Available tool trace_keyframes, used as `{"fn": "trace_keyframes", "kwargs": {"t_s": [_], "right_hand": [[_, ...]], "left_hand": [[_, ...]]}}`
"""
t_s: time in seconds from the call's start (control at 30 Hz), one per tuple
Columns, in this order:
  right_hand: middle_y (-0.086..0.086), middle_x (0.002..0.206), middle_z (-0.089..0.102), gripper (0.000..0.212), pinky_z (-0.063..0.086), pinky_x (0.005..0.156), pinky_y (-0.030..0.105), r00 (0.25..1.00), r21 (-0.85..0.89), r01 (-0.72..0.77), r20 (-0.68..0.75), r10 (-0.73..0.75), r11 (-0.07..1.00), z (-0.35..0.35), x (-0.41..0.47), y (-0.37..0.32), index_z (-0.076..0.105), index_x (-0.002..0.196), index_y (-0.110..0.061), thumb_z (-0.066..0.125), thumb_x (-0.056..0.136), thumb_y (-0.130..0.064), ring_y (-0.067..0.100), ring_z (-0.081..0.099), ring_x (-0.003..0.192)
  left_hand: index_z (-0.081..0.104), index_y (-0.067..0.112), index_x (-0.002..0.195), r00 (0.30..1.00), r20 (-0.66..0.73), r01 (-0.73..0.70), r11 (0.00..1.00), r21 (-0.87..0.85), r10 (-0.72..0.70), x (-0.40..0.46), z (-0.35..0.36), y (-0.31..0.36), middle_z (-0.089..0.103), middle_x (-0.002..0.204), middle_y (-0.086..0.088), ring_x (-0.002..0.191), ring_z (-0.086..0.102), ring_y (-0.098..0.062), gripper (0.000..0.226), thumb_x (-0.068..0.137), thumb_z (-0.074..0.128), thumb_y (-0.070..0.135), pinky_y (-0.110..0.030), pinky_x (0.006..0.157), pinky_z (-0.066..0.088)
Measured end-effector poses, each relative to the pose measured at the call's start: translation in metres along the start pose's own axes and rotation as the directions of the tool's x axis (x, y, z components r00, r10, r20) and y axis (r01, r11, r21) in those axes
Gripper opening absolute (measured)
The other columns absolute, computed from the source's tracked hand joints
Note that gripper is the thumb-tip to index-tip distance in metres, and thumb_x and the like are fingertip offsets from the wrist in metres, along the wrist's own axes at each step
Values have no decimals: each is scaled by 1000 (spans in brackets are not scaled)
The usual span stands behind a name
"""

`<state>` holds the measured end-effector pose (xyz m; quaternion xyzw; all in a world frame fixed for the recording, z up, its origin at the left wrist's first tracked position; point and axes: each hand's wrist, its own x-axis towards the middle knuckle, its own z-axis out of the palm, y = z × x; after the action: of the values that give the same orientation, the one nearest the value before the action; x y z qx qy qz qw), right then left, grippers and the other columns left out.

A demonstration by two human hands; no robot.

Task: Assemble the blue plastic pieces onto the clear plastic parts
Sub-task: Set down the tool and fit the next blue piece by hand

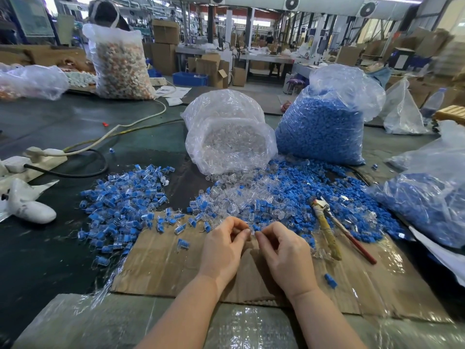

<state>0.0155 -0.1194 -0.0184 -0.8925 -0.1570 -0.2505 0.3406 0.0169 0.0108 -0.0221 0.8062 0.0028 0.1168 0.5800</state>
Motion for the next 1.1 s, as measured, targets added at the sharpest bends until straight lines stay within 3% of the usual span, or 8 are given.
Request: {"fn": "trace_keyframes", "kwargs": {"t_s": [0.2,0.37,0.67,0.87,1.1], "right_hand": [[-1,58,58,20,46,53,35,1000,-28,11,9,-11,1000,0,0,0,58,67,-10,70,81,-16,20,52,54],[-3,57,57,20,44,51,32,998,-36,54,11,-54,998,0,0,-1,57,65,-11,72,76,-15,19,53,52],[-2,58,60,19,44,55,32,998,-32,-8,66,10,999,2,0,3,59,66,-10,71,78,-20,19,54,55],[-1,61,62,19,45,58,34,997,-9,-23,67,24,1000,1,0,2,61,69,-9,69,81,-22,20,56,58],[-6,66,63,14,50,61,37,1000,75,-19,13,18,997,-1,0,-1,65,80,-13,74,78,-23,16,59,62]], "left_hand": [[57,29,78,1000,-3,14,999,-37,-14,0,0,-1,65,74,6,70,61,2,21,87,61,10,-9,63,46],[58,29,80,1000,-14,19,999,-38,-19,1,1,-2,66,77,5,75,64,-8,19,88,60,12,-25,73,54],[61,32,79,999,40,-24,1000,14,23,-1,-1,0,65,76,12,73,60,5,23,87,61,11,-8,68,47],[63,31,80,998,62,-34,998,43,31,-1,-1,-1,65,76,14,76,60,3,20,87,62,13,-14,74,49],[59,32,81,998,58,12,1000,-21,-10,0,-1,-1,64,78,8,73,58,0,20,89,58,14,-9,66,46]]}}
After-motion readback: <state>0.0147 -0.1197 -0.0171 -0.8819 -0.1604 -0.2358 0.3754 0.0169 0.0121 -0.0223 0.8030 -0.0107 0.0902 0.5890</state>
